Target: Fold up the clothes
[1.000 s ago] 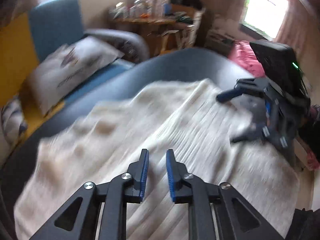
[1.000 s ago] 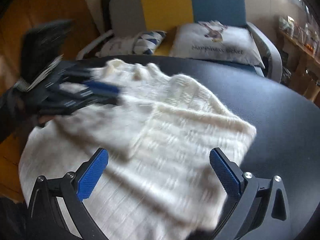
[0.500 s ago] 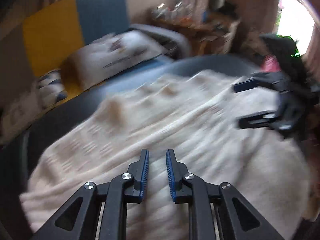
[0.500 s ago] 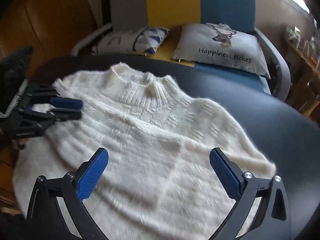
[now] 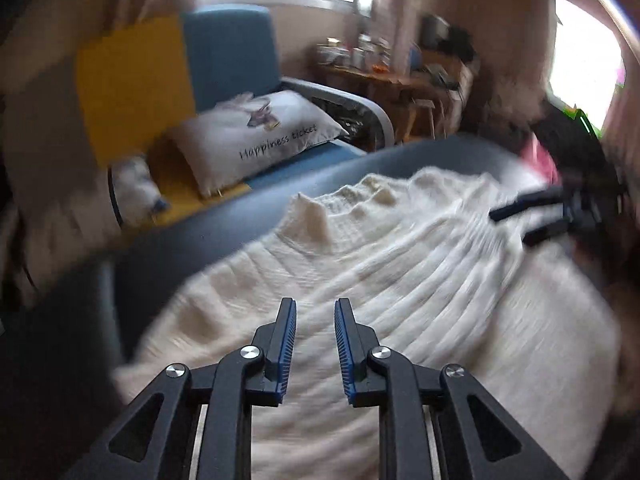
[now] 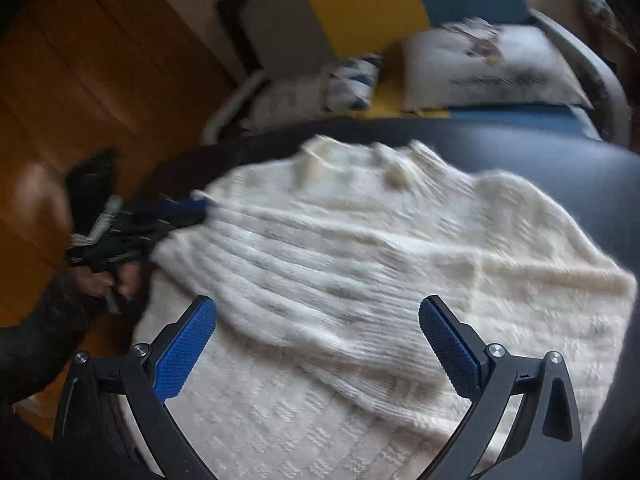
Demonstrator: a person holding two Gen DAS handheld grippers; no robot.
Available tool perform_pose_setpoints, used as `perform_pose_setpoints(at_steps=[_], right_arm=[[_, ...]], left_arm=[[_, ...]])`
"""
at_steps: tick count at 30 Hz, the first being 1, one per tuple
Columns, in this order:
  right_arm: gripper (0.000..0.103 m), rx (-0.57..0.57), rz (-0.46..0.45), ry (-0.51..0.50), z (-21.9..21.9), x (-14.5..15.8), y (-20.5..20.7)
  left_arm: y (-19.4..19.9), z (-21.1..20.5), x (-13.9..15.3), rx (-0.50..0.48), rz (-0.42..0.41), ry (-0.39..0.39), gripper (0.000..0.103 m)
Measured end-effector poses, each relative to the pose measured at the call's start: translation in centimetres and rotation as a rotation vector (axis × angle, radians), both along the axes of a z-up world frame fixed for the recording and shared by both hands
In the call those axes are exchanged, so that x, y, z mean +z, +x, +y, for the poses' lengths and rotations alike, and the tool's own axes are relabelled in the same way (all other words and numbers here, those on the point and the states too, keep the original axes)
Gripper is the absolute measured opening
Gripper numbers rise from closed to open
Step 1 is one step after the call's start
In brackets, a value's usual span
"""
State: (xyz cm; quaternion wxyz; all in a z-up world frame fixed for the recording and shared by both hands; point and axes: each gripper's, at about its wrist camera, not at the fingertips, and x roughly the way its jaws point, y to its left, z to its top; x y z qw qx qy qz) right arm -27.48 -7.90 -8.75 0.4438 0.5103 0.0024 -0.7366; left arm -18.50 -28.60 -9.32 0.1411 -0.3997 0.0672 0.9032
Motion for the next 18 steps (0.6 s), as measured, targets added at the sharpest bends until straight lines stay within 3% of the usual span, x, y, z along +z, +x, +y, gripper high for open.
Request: perform_pose_setpoints(at_steps=[2,5,8,12,16,18], right_arm=[[0.103,-0.072,-0.035,-0.004,0.9,-1.0,-0.4],[0.103,-0.114,-0.101,-0.081,2.9,-2.0,-0.9],[0.103,-0.116,-0.137,-0.121,3.3,-3.0,-1.4],[0.103,-0.108,-0.083,-0.103,2.6,-3.2,-0.8],[0.103,-0.089,-0.02,-0.109,2.5,-3.4,0.3],[0.088,-0.13,-0.01,-0.09,2.7,-3.4,0.2]], left_arm=[[-0.4,0.4,-0.1,-0.066,0.006,-0.074,0.019],[-2.7,1.2,-1.1,-0.166,-0.058,-0.099,0.019],[-5.0,1.8,-2.3,-0.216,-0.127,-0.075,0.02],[-6.0,2.7,-3.5,-0.264,-0.182,-0.025,0.023],[-5.2,2.9,-3.6,-0.252,-0.151,-0.033,0.021],[-4.5,2.8,-3.5,-0.247,-0.127,-0.029,0.014]])
